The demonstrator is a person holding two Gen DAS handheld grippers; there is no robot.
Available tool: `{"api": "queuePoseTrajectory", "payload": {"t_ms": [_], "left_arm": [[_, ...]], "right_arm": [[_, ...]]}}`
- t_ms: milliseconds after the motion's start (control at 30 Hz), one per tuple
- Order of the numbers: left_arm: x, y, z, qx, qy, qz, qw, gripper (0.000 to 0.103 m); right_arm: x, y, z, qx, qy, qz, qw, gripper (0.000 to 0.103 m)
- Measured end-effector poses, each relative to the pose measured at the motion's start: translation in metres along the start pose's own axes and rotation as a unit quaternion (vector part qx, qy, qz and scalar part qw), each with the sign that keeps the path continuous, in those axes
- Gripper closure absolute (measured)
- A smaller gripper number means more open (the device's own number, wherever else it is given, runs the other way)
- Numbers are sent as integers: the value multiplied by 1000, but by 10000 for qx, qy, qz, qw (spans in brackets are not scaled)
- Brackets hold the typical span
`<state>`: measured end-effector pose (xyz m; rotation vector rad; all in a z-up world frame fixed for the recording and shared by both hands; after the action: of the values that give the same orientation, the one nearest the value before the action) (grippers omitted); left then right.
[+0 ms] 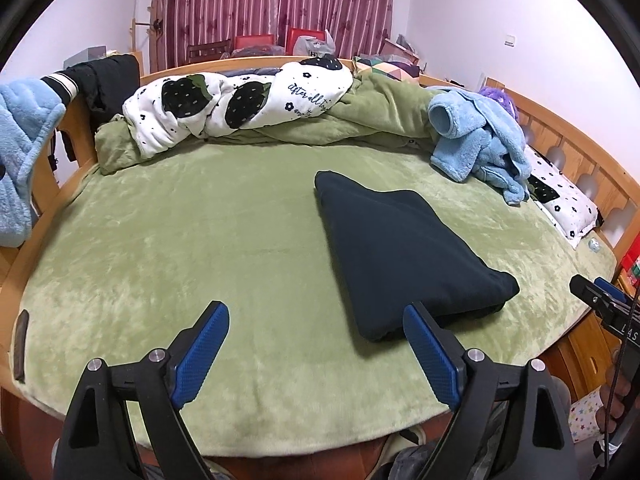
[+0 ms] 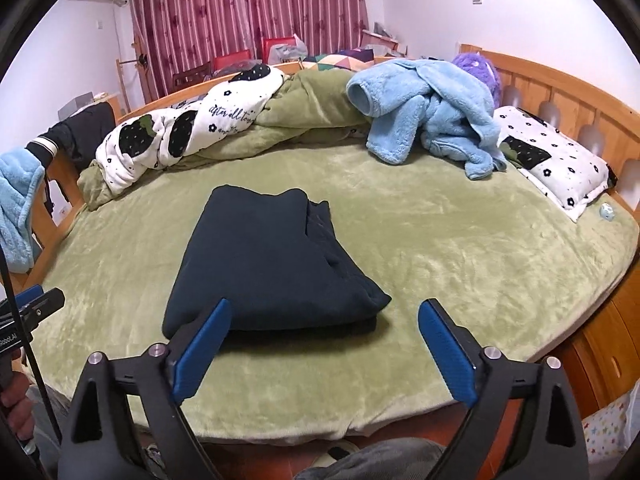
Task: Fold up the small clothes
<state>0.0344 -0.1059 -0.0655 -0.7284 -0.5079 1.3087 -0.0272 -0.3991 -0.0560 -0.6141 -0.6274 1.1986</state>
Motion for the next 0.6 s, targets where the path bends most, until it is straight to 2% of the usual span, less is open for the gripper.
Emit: {"api": "queuePoseTrajectory", "payload": {"t_ms": [267,600], "left_arm": [[-6,5,19,-24,-80,-109,9999,14],[-16,3,34,-117,-1,-191,9998,14]], "right_arm": [[3,2,23,9,-40,34,10000,9],[2,4,36,-23,15,17,10000,9]]}}
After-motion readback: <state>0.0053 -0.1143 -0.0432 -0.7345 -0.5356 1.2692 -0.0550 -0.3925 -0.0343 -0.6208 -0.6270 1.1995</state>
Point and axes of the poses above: each gripper's, at about its wrist camera, not at the fingertips, and z roughly against the way its jaws point, x to its left, y to its underside, the point moved 9 cm from there along -z, roughly the way its jaws point, and after that the axes turned 1 degree about -z, right-handed, at the moved point
